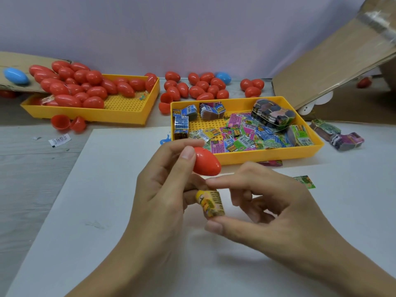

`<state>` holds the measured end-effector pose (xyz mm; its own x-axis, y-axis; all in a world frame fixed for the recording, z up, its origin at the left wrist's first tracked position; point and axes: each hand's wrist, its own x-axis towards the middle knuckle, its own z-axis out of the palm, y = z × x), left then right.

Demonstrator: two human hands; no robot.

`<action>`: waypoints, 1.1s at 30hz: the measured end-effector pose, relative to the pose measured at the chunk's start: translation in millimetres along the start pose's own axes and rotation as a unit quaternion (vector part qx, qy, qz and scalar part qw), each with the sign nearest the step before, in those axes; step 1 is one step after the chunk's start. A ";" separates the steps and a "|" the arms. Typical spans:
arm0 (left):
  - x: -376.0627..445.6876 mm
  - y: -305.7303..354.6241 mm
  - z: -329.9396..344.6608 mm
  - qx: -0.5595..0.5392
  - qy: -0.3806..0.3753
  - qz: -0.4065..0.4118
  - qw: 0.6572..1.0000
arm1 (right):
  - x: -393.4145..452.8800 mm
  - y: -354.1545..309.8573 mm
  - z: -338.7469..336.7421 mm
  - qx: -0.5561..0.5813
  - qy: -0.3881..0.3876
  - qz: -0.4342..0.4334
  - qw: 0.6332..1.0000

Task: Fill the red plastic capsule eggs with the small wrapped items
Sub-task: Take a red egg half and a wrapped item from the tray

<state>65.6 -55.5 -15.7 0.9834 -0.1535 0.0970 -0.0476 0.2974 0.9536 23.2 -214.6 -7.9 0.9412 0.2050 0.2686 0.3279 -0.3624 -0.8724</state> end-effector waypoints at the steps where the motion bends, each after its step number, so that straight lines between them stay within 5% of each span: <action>1: 0.3 -0.3 -0.3 0.004 0.001 0.001 1.000 | -0.2 -0.7 0.4 -0.004 -0.003 -0.002 1.000; 8: 0.1 -0.8 0.4 0.020 -0.004 0.012 1.000 | -0.8 -2.6 -2.3 0.029 -0.038 0.039 0.998; 18: -2.8 -1.3 1.2 0.032 -0.024 0.033 0.999 | 4.1 0.2 -8.5 0.147 -0.186 0.095 0.967; 23: -1.3 -3.3 -0.6 0.040 -0.002 0.058 0.998 | 7.0 6.0 -9.3 0.198 -0.131 0.131 0.963; 28: 4.4 -6.2 -5.8 0.037 0.049 0.082 0.995 | 11.9 7.5 -15.3 0.215 0.037 0.097 0.971; 33: 0.3 -9.2 -3.7 0.015 0.006 0.071 0.997 | 14.2 5.2 -13.2 0.183 0.145 0.065 0.970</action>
<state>67.0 -54.8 -25.4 0.9683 -0.1003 0.2288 -0.1922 0.2861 0.9387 39.3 -225.5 -3.2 0.9733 -0.1042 0.2047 0.2047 -0.0108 -0.9788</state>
